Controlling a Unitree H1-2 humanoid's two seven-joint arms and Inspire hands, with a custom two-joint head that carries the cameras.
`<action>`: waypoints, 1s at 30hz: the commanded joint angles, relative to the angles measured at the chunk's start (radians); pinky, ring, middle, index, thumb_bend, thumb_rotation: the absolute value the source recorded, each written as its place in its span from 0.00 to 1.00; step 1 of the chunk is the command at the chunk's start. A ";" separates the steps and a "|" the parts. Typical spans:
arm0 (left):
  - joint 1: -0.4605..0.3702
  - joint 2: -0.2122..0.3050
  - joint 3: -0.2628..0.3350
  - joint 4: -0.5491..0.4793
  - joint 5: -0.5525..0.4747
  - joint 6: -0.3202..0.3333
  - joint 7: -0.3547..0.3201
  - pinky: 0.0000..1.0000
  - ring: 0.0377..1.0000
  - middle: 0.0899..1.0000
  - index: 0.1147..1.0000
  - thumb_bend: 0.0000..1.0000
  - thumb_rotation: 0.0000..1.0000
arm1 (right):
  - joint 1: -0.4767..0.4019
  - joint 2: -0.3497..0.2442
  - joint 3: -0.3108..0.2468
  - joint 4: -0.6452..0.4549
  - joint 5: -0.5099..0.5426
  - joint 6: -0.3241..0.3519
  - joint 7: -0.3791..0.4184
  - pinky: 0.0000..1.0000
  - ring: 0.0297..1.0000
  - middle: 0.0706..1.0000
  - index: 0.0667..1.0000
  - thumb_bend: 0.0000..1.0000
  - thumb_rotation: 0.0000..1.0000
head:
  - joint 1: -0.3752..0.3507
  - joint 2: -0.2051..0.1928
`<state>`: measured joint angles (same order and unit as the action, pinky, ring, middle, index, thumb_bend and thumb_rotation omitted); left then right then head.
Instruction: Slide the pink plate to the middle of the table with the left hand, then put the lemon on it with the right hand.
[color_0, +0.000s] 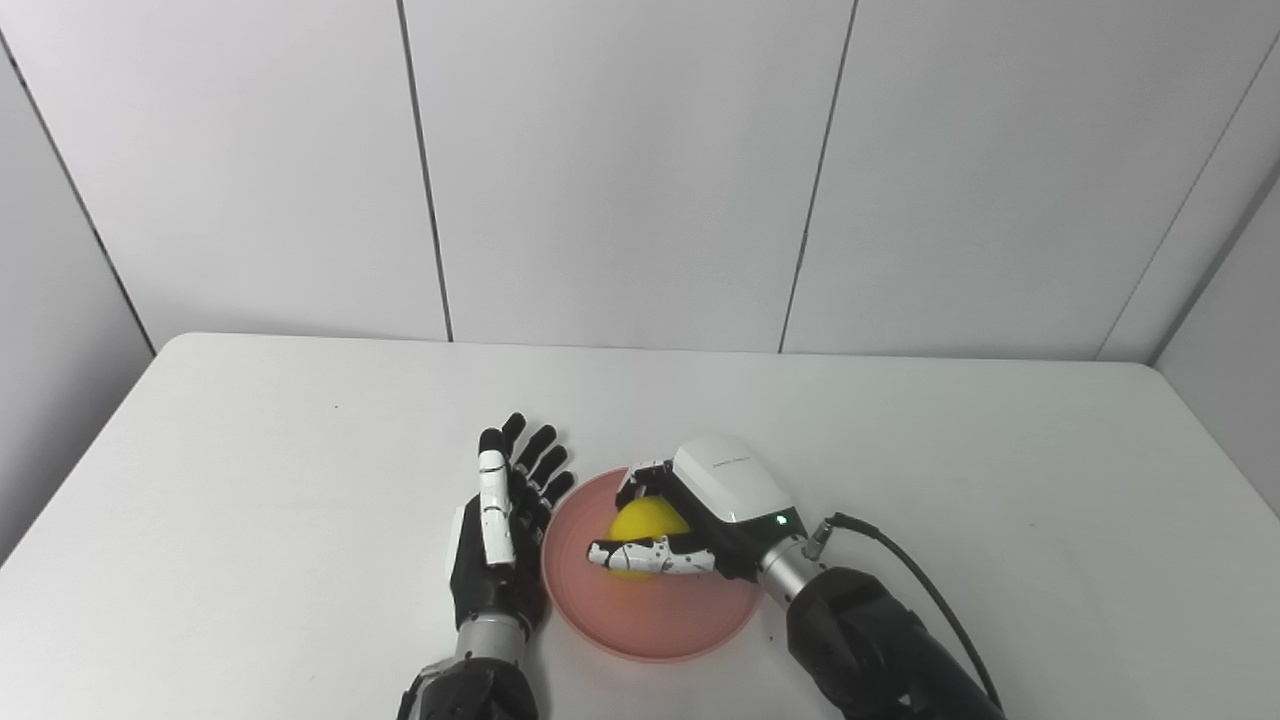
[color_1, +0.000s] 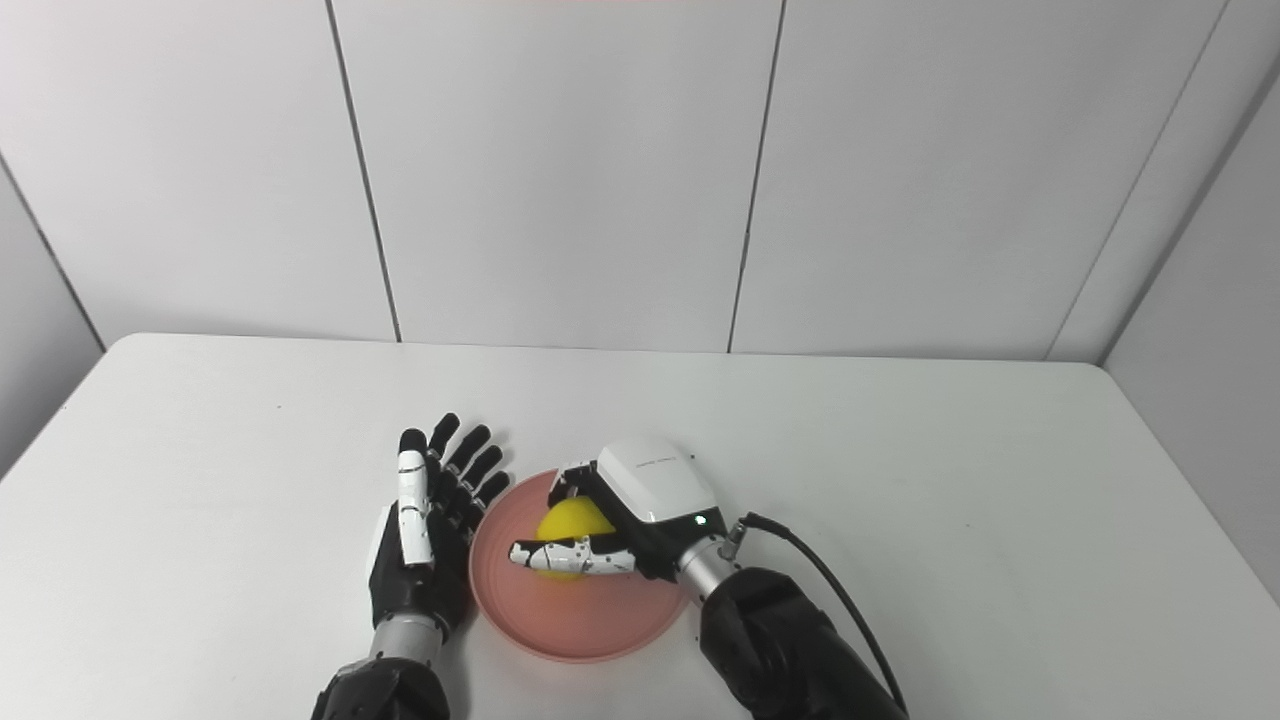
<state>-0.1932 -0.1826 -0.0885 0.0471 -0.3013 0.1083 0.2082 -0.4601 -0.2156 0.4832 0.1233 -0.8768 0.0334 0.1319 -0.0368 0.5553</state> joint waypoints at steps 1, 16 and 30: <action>0.010 -0.131 0.006 0.013 -0.018 0.024 0.022 0.87 0.88 0.87 0.92 0.63 0.99 | -0.026 -0.001 -0.007 -0.019 -0.013 -0.032 -0.046 0.35 0.41 0.46 0.52 0.57 0.93 | 0.001 0.001; 0.008 -0.126 0.001 0.017 -0.014 0.017 0.020 0.86 0.84 0.84 0.90 0.63 0.99 | -0.038 -0.004 -0.034 -0.058 -0.002 -0.043 -0.062 0.39 0.46 0.51 0.56 0.60 0.89 | -0.002 0.000; 0.010 -0.119 -0.006 0.010 0.014 0.014 0.031 0.92 0.86 0.80 0.92 0.63 1.00 | -0.009 0.033 -0.143 -0.170 0.084 -0.098 -0.209 0.45 0.52 0.58 0.61 0.73 1.00 | -0.002 0.003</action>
<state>-0.1937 -0.1826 -0.0916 0.0473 -0.2962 0.1075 0.2150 -0.4489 -0.1929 0.3622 -0.0143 -0.8149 -0.0104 -0.0276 -0.0399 0.5568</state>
